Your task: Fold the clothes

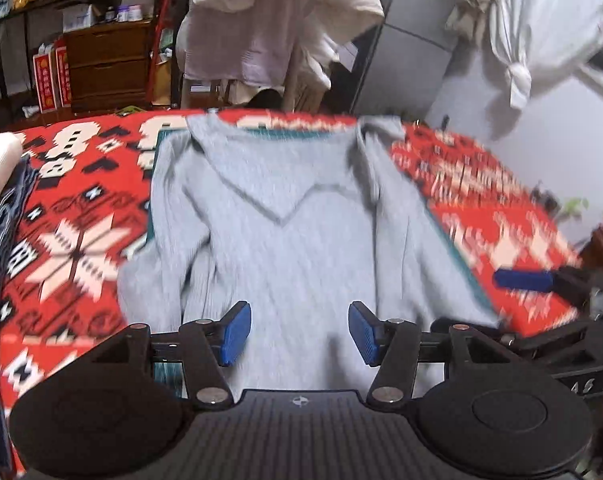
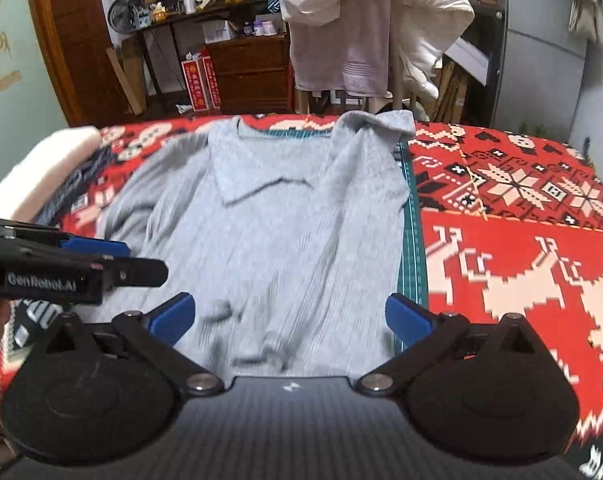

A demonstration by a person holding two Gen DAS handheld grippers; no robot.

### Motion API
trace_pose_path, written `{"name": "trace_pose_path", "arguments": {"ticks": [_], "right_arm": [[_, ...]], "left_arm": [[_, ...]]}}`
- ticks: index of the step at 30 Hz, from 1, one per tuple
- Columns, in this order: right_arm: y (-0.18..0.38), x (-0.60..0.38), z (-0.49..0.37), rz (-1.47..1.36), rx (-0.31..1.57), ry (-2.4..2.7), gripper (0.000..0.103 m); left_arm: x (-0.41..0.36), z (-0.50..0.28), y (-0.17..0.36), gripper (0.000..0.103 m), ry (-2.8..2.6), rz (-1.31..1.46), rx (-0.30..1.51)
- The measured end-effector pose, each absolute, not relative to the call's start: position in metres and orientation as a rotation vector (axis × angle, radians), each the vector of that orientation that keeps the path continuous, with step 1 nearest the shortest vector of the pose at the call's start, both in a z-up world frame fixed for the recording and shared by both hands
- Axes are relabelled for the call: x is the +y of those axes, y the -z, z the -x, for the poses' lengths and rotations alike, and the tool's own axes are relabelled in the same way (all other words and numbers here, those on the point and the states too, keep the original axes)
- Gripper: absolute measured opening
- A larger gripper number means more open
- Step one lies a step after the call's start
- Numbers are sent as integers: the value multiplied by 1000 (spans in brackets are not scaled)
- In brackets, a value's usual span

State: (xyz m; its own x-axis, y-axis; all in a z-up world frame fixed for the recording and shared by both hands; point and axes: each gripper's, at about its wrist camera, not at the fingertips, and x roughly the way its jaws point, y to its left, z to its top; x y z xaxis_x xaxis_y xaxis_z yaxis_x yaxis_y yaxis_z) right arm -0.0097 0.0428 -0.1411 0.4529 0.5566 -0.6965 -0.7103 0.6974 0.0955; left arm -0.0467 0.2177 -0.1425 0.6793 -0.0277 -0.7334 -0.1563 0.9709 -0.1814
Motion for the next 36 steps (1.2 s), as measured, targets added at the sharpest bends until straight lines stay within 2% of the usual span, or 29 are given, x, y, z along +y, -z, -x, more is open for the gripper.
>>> {"name": "trace_pose_path", "arguments": {"ticks": [7,11,13,15,22,32,34,36], "right_arm": [[158,47,37,327,738,-757,102],[173,50,36,328,764,-743,103],[177,46,38,303,735,-741,103],[180,43,41,294,704,-746,103],[184,36,47,263,646,-746,103],[154,7,31,128,640,-721,102],[152,-1,21,111,648,-696,98],[153,-8,13,100,658,-679,76]], "left_arm": [[208,70,159,52,-91,182,800],[202,73,162,59,-86,149,777],[201,74,163,61,-83,147,771],[200,74,164,67,-75,142,766],[193,79,168,68,-91,123,735],[225,86,157,66,-114,374,752],[231,89,154,66,-126,395,746],[235,92,150,64,-139,406,735]]}}
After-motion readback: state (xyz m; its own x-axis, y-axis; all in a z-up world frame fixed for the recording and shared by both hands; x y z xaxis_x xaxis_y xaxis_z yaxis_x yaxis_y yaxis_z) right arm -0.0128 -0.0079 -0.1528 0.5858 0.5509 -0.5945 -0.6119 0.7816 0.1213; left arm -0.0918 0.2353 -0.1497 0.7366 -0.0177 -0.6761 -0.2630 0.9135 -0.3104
